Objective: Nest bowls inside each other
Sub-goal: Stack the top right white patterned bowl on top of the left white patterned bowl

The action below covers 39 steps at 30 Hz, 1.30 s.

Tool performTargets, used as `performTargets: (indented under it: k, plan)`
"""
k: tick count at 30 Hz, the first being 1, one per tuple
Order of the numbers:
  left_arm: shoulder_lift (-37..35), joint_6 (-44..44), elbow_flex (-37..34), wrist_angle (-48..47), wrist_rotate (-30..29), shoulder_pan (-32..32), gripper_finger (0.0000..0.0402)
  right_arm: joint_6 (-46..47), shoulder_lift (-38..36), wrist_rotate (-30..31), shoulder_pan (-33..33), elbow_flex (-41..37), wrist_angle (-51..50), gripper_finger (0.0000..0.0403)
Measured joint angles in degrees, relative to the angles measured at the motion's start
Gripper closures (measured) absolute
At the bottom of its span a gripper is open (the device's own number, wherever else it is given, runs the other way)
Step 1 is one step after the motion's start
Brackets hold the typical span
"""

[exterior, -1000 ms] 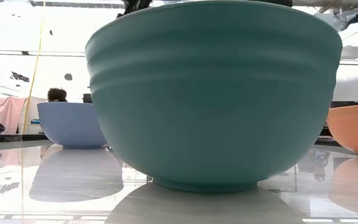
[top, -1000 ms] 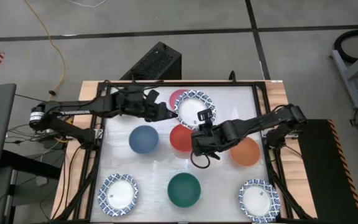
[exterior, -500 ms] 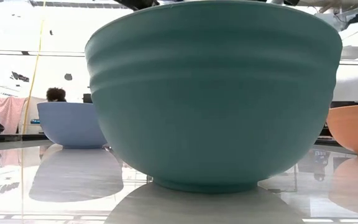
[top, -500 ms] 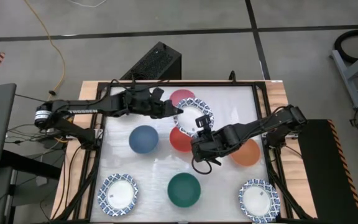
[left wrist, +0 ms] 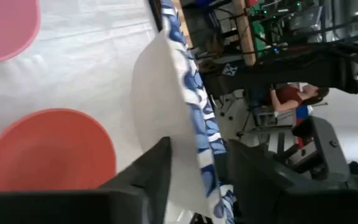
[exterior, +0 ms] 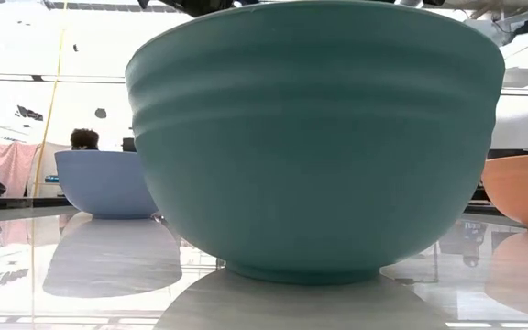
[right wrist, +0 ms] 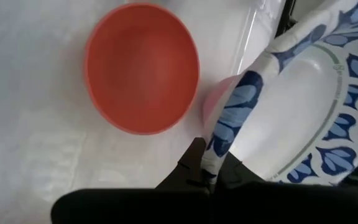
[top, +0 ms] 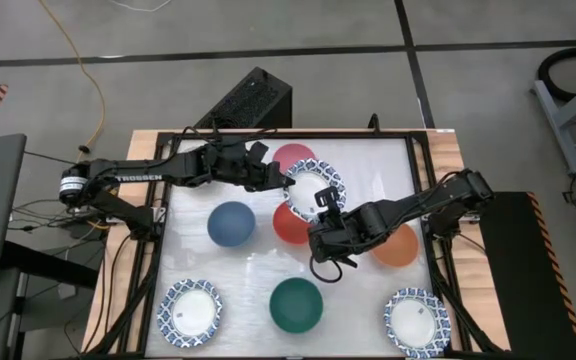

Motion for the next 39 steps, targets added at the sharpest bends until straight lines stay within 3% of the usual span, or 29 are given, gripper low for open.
performTargets:
  k: [10, 17, 24, 28, 35, 39]
  plan:
    - [0.0, 1.5, 0.0, -0.1, 0.2, 0.0, 0.0396, 1.2, 0.0, -0.8, 0.0, 0.0, 0.2, 0.0380]
    - [-0.2, 1.0, 0.0, -0.2, 0.2, 0.4, 0.0400, 10.4, -1.1, -6.5, -0.6, 0.1, 1.5, 0.0293]
    - [-2.8, 1.2, 0.0, -1.5, 3.1, 2.2, 0.0401, 21.7, -7.3, -13.5, 0.6, 0.1, 3.1, 0.0191]
    - [-7.1, 4.7, 0.0, -9.3, 7.0, 2.8, 0.0401, 26.3, -12.8, -14.1, 3.5, 0.0, 4.4, 0.0170]
    - [-18.2, 12.6, 0.0, -34.7, 15.8, -0.5, 0.0401, 32.2, -22.3, -10.0, 10.6, 0.0, 6.3, 0.0185]
    - [-24.4, 12.3, 0.0, -48.6, 13.8, -7.2, 0.0401, 34.8, -25.2, -4.1, 13.6, 0.1, 4.7, 0.0192]
